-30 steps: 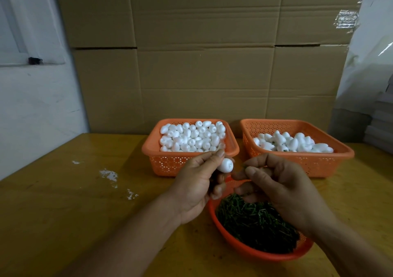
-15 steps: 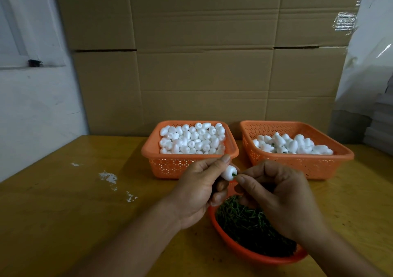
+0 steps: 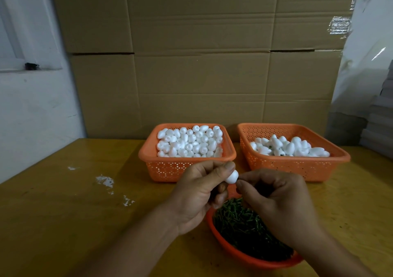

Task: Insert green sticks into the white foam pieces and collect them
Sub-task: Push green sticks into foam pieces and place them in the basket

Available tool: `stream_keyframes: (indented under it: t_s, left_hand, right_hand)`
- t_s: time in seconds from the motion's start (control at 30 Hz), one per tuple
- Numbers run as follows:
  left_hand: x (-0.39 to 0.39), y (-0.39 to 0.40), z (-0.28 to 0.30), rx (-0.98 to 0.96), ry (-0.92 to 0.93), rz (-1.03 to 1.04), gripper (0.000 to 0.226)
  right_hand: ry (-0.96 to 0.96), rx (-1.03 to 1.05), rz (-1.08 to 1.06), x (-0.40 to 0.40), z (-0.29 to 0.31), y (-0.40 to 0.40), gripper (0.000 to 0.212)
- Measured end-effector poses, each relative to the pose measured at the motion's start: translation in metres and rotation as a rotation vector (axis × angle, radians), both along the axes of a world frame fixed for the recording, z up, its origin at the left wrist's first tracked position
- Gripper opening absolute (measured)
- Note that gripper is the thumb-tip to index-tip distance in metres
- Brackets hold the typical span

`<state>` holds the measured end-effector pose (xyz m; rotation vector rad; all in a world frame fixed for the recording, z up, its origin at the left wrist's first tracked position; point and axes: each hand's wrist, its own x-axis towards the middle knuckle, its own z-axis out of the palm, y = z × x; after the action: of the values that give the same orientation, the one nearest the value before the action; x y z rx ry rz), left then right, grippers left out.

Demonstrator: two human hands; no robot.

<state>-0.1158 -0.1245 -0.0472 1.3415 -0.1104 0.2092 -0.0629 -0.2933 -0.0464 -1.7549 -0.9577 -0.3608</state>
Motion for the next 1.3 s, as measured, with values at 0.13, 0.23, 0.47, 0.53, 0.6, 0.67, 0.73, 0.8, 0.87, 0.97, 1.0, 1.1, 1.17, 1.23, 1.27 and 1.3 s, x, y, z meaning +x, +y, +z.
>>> stream_keyframes:
  t_s: [0.13,0.23,0.47,0.53,0.6,0.67,0.73,0.8,0.87,0.97,1.0,1.1,1.17,1.23,1.27,1.3]
  left_hand:
    - [-0.002,0.0,0.001,-0.013,-0.056,-0.04,0.008]
    - [-0.001,-0.001,0.001,0.014,-0.089,-0.003,0.01]
    - [-0.002,-0.005,-0.002,0.231,-0.209,0.159,0.018]
    - [-0.003,-0.006,-0.001,0.273,-0.25,0.17,0.017]
    - [-0.003,-0.006,0.0,0.313,-0.283,0.178,0.018]
    - [-0.004,-0.006,0.002,0.331,-0.305,0.178,0.021]
    - [-0.004,-0.007,0.001,0.337,-0.32,0.17,0.025]
    - [-0.004,-0.008,-0.001,0.331,-0.332,0.172,0.027]
    - [-0.003,-0.009,-0.003,0.319,-0.331,0.189,0.03]
    - [-0.001,-0.01,-0.006,0.309,-0.296,0.202,0.031]
    - [-0.001,-0.01,-0.007,0.305,-0.276,0.199,0.031]
    - [-0.001,-0.007,-0.006,0.293,-0.231,0.177,0.031]
    - [0.0,-0.005,-0.006,0.284,-0.228,0.151,0.026]
    - [0.001,-0.003,-0.006,0.282,-0.226,0.152,0.022]
    - [0.001,-0.002,-0.007,0.288,-0.225,0.163,0.02]
    - [0.002,-0.002,-0.008,0.296,-0.227,0.178,0.015]
  right_hand:
    - [0.015,-0.001,-0.041,0.002,0.0,-0.001,0.013]
    - [-0.013,-0.016,-0.043,0.001,0.001,0.0,0.01]
    - [-0.064,0.03,-0.009,-0.006,0.001,0.002,0.018]
    - [-0.099,0.062,-0.016,-0.008,0.001,0.004,0.015]
    - [-0.151,0.089,-0.014,-0.01,0.0,0.005,0.008]
    - [-0.165,0.109,0.008,-0.009,0.0,0.006,0.01]
    - [-0.16,0.127,0.056,-0.008,0.0,0.006,0.011]
    - [-0.158,0.135,0.1,-0.006,0.0,0.005,0.011]
    - [-0.117,0.14,0.114,-0.005,-0.001,0.004,0.011]
    - [0.05,0.145,0.121,-0.003,0.0,0.004,0.006]
    - [0.106,0.145,0.131,-0.002,0.001,0.004,0.01]
    - [0.205,0.14,0.175,0.0,0.006,0.005,0.018]
    - [0.219,0.131,0.148,0.003,0.009,0.004,0.018]
    - [0.215,0.123,0.021,0.015,0.014,0.003,0.011]
    - [0.191,0.108,-0.086,0.025,0.016,0.001,0.013]
    - [0.156,0.083,-0.205,0.039,0.019,-0.001,0.016]
